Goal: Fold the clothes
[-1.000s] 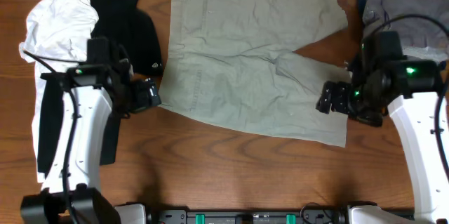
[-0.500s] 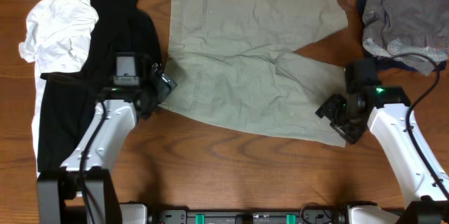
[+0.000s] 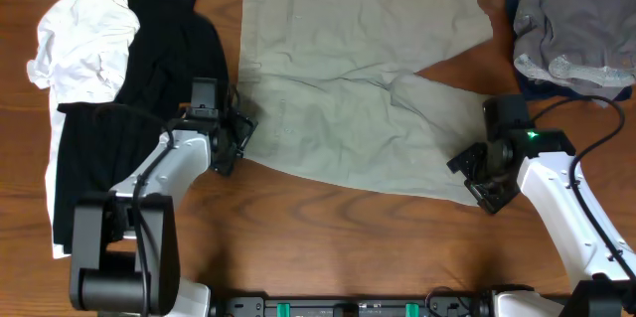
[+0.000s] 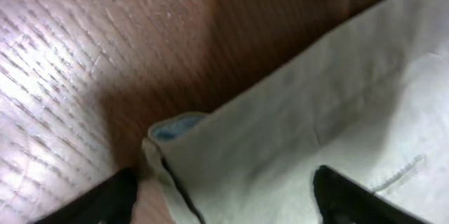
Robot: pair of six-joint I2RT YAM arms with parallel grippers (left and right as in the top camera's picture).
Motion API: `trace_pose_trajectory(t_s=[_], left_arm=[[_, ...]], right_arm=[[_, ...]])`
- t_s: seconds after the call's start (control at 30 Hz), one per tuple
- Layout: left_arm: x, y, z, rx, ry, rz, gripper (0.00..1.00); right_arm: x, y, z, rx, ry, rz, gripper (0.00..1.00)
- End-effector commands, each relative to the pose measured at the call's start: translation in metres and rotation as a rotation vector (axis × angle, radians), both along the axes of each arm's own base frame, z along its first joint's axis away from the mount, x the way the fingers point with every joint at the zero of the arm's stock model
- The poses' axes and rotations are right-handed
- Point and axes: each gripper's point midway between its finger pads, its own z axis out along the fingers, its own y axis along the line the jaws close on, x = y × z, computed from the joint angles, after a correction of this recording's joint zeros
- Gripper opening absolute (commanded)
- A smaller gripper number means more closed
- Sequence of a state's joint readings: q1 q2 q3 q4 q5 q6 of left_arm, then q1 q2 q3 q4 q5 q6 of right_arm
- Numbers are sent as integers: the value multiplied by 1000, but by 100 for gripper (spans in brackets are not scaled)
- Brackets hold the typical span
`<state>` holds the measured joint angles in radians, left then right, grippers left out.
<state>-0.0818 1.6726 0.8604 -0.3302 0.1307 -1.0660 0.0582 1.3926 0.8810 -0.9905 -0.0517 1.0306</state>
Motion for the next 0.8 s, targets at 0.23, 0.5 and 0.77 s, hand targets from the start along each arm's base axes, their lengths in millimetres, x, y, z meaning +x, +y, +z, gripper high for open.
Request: trace_pose_trajectory(t_s=[0.23, 0.5, 0.77], left_arm=[[1, 3, -24, 17, 34, 18, 6], [1, 3, -24, 17, 32, 18, 6], [1, 3, -24, 17, 32, 18, 6]], right_arm=[[-20, 10, -2, -17, 70, 41, 67], [-42, 11, -15, -26, 148, -131, 60], [-41, 14, -42, 3, 113, -342, 50]])
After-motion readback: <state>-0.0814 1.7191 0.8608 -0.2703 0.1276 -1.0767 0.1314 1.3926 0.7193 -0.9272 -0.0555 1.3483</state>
